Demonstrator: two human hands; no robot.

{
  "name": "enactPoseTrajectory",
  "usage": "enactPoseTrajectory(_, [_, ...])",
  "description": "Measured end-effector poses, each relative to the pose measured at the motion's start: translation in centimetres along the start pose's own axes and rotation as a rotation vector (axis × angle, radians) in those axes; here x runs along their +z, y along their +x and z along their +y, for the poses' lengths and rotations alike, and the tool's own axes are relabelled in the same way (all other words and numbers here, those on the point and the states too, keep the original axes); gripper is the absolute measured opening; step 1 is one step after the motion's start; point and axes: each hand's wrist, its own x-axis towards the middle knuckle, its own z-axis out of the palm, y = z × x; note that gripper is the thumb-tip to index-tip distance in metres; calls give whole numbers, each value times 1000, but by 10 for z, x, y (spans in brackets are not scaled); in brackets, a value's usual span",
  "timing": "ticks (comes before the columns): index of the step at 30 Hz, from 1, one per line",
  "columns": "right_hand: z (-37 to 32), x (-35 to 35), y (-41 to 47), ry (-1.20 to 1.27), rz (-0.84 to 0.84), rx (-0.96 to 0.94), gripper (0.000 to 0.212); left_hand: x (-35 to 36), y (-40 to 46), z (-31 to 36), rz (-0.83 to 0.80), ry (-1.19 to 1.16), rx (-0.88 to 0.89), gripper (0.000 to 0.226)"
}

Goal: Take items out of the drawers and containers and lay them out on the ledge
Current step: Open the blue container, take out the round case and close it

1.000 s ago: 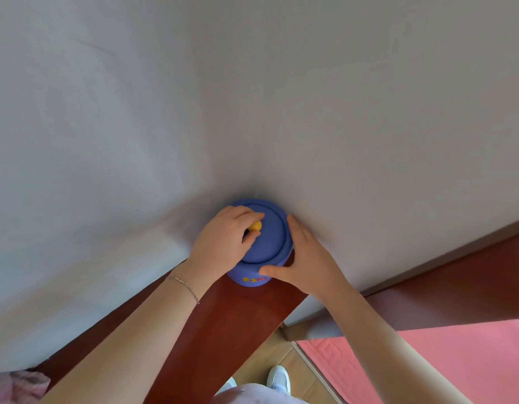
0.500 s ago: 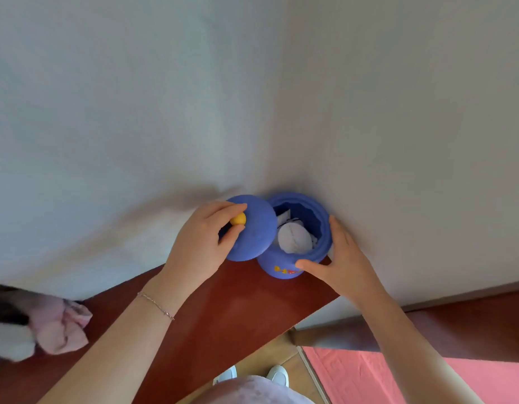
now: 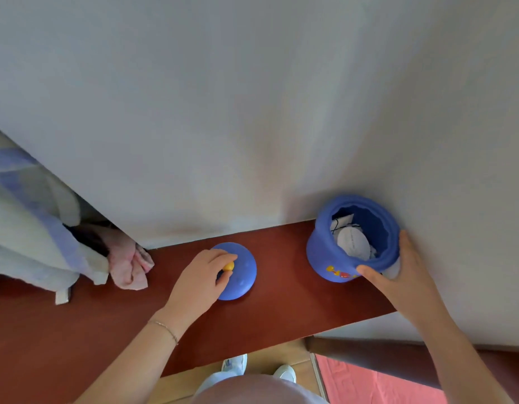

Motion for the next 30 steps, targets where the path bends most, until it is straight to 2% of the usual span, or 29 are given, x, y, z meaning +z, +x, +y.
enactPoseTrajectory(3, [3,0,0,6,-9,-6,121,8,-1,-4,3,16,32,24])
enactPoseTrajectory(8, [1,-1,1,18,-27,-25,113,20,-4,-6,-43,31,25,32])
enactPoseTrajectory(11, [2,0,1,21,-25,-18,119,26,-7,-9,-35,13,5,32])
enactPoseTrajectory(14, [1,1,1,13,-12,-3,117,26,-6,-7,-32,11,4,37])
enactPoseTrajectory(17, [4,2,1,18,-16,-6,115,19,4,8,-13,25,65,34])
enactPoseTrajectory(20, [4,2,0,28,-15,3,112,8,31,42,19,4,141,43])
enactPoseTrajectory(24, [3,3,0,56,-27,24,111,-1,79,104,85,-45,326,39])
enactPoseTrajectory(26, [2,3,1,68,-27,16,114,0,101,132,35,-46,415,39])
enactPoseTrajectory(30, [0,2,-1,48,-25,3,114,15,137,177,-193,29,533,33])
